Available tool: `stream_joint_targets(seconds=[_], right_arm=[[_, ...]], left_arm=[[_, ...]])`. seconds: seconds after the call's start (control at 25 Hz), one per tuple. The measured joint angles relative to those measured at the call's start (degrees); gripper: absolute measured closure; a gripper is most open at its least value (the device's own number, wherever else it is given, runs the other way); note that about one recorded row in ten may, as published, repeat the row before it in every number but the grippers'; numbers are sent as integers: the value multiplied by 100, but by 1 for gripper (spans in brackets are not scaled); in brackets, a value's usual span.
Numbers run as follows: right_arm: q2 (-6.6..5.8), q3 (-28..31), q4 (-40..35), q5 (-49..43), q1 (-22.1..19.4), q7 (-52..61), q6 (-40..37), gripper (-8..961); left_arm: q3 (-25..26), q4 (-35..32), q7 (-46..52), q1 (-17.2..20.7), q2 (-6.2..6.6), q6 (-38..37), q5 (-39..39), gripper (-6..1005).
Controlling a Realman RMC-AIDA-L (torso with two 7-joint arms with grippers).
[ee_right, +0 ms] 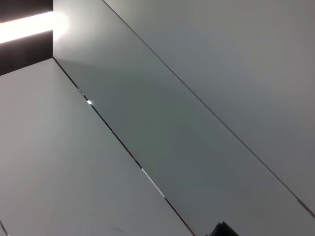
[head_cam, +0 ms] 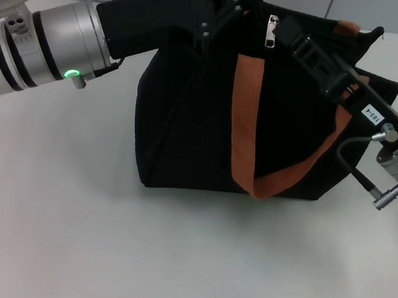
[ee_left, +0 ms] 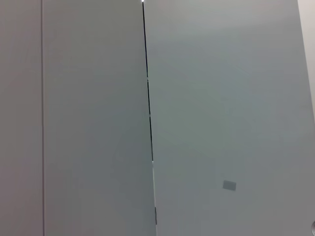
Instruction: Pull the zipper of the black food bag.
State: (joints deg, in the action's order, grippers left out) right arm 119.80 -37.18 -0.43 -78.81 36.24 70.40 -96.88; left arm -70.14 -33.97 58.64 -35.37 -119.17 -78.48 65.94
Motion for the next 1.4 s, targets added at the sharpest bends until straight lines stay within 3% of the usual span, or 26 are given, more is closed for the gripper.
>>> stream_joint_targets(seconds=[0.08,0.28,0.44,0.6,1.4], right_arm=[[0,-2,0,-1,4,12,7,451],[0,-7,35,-12,95,344,287,647],[0,-70,31,-12,132,561,447,658],[0,-306,22,-12,202,589,72,664],[0,-293,2,-6,212,597,300,647]], left_arm=[[0,0,-1,-3,0,0,0,968],[-69,12,-2,-5,-1,3,-128,968],[-126,5,-2,6,0,7,-201,967],[-131,12,-2,0,-1,8,-213,967],[-152,31,-1,39,0,-25,-215,966]])
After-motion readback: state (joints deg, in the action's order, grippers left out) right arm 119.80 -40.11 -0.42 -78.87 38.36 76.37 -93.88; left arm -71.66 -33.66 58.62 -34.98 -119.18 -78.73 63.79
